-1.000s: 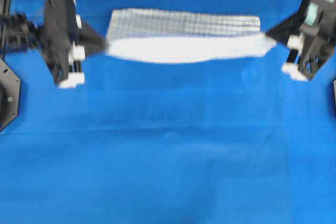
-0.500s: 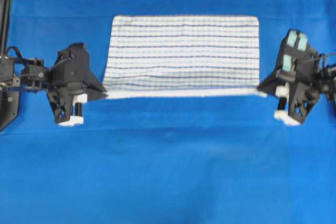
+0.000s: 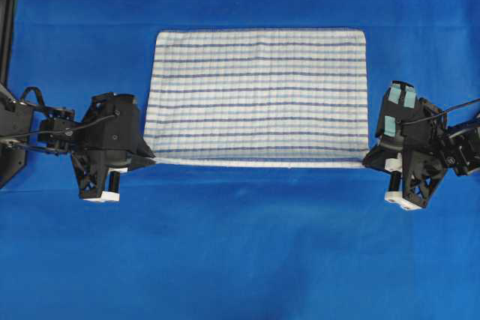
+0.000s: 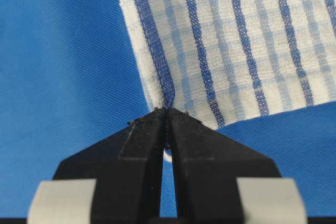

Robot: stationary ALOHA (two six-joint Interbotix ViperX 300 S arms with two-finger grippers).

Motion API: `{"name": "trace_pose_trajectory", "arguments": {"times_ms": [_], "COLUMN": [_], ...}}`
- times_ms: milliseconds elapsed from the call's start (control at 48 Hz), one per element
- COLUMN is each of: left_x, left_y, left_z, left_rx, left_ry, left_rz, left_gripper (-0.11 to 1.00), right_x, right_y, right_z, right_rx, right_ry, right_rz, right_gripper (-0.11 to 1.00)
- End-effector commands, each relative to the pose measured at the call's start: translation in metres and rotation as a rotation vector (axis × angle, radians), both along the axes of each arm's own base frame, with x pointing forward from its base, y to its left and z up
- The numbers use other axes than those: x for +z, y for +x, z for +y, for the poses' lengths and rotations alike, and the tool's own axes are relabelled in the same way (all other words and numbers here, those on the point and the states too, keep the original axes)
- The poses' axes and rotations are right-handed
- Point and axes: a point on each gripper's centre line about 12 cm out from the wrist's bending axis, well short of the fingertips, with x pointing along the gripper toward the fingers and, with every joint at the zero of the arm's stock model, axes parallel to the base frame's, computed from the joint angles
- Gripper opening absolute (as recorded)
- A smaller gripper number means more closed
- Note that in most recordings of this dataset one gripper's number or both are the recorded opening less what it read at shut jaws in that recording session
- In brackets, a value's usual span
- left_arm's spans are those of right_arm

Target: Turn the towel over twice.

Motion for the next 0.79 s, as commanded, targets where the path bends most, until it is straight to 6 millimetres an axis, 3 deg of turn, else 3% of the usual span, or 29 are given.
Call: {"name": "trace_pose_trajectory", "arguments": {"times_ms": [0, 271, 354, 500, 646, 771], "left_x": [0.004, 0.002, 0.002, 0.007, 0.017, 0.035], "left_y": [0.005, 0.007, 0.007, 0.011, 0.014, 0.016], "left_z": [-0.002, -0.004, -0.004, -0.006, -0.007, -0.007], "left_rx": [-0.001, -0.006, -0.008, -0.015, -0.018, -0.019], "left_ry": [-0.005, -0.006, -0.006, -0.006, -0.008, -0.01], "left_rz": [-0.015, -0.01, -0.01, -0.022, -0.041, -0.078], "left_gripper": [0.05, 0.05, 0.07, 0.44, 0.85, 0.82], "right_x": [0.005, 0.004, 0.004, 0.005, 0.013, 0.024], "right_y": [0.005, 0.01, 0.013, 0.014, 0.016, 0.017], "right_z": [0.005, 0.01, 0.011, 0.01, 0.008, 0.005], "right_rx": [0.009, 0.003, 0.002, -0.006, -0.01, -0.004], "right_ry": [0.012, 0.022, 0.018, 0.006, -0.016, -0.05], "right_rz": [-0.02, -0.005, 0.001, 0.017, 0.019, 0.006], "right_gripper": [0.04, 0.06, 0.25, 0.63, 0.59, 0.59]}}
